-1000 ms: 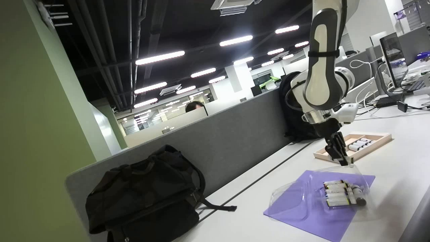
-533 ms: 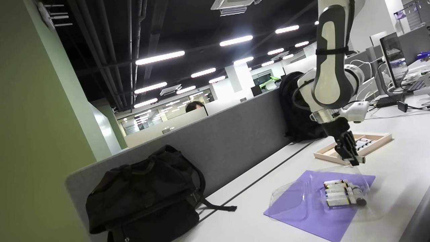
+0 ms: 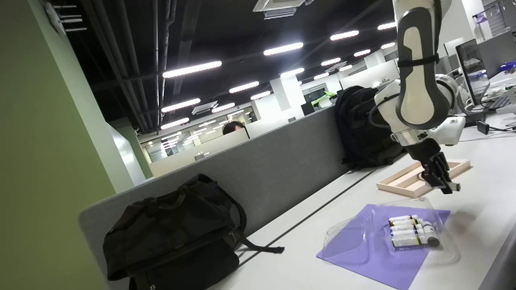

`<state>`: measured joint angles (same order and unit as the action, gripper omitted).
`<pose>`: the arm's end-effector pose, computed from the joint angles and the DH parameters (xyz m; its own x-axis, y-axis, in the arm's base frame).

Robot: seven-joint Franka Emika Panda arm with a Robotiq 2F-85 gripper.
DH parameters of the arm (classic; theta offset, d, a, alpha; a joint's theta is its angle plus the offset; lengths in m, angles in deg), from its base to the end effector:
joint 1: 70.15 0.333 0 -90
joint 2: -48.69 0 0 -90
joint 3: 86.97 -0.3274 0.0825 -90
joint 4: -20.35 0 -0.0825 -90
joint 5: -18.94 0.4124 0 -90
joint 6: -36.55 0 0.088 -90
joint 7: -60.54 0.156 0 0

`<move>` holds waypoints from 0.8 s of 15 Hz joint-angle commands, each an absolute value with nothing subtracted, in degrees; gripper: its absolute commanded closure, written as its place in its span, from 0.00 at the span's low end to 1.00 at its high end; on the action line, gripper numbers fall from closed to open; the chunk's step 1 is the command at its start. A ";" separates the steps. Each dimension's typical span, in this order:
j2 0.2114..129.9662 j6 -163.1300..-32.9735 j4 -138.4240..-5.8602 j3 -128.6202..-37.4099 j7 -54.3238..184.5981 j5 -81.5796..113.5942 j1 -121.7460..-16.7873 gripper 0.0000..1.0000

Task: Put one of the things in the clear container on the table

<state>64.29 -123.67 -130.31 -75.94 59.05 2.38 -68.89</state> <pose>0.4104 -0.0722 0.0823 0.9836 0.1284 -0.1266 0.1431 -0.9830 0.1150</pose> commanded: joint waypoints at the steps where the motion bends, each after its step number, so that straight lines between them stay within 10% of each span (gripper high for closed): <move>1: 65.81 -129.30 -131.64 -71.34 65.96 -3.23 -67.40 0.88; 4: 67.63 -131.19 -131.48 -74.32 61.49 2.59 -70.90 0.88; 5: 67.37 -130.30 -130.96 -72.21 61.76 0.54 -68.92 0.63; 12: 68.40 -130.67 -130.99 -73.63 61.05 2.77 -69.83 0.63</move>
<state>68.38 -130.76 -131.06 -73.87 61.50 2.19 -70.18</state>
